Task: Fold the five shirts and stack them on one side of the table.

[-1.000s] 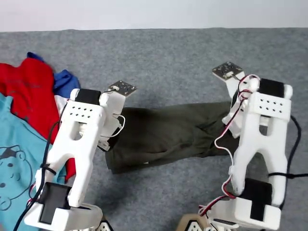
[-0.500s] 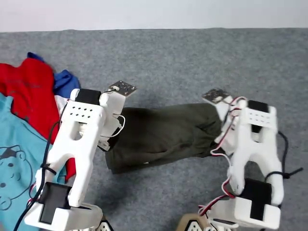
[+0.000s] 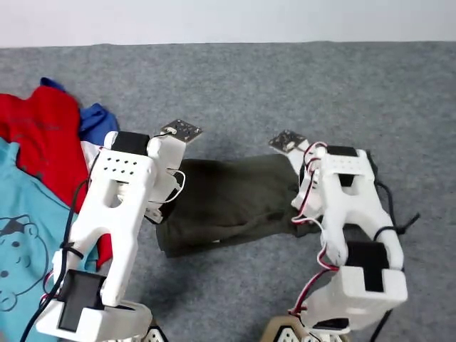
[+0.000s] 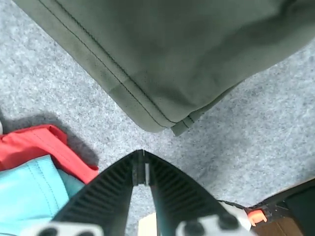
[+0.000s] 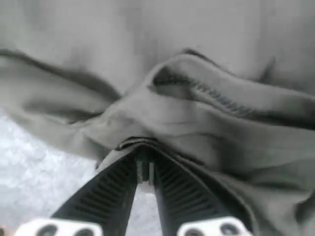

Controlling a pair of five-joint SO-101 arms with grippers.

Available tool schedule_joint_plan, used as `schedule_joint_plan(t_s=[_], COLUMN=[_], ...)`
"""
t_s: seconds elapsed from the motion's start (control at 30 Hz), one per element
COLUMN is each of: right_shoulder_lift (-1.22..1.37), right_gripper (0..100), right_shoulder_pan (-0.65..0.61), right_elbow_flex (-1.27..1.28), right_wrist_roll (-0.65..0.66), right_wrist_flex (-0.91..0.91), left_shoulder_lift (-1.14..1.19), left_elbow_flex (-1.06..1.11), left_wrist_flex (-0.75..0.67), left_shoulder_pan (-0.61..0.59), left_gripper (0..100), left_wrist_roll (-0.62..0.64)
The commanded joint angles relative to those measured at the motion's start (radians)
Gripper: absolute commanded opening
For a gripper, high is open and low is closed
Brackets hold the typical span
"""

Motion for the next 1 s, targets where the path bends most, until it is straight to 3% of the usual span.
schedule_joint_plan(t_s=[0.0,0.37,0.8,0.97], right_shoulder_lift=[0.013,0.177,0.177,0.133], right_gripper=[1.3,1.4,1.4,1.4], right_shoulder_pan=[-0.016,0.012,0.101,0.216], right_elbow_flex=[-0.106,-0.319,-0.772,-0.767], right_wrist_roll=[-0.014,-0.014,-0.002,0.068], right_wrist_flex=[-0.007,0.05,0.602,0.621], left_shoulder_lift=[-0.048,-0.048,-0.048,-0.048], left_elbow_flex=[-0.005,-0.005,-0.005,-0.005], left_wrist_flex=[0.011,0.012,0.015,0.015], left_shoulder_pan=[0.003,0.003,0.003,0.003], left_gripper=[0,0,0,0], left_wrist_roll=[0.002,0.002,0.003,0.003])
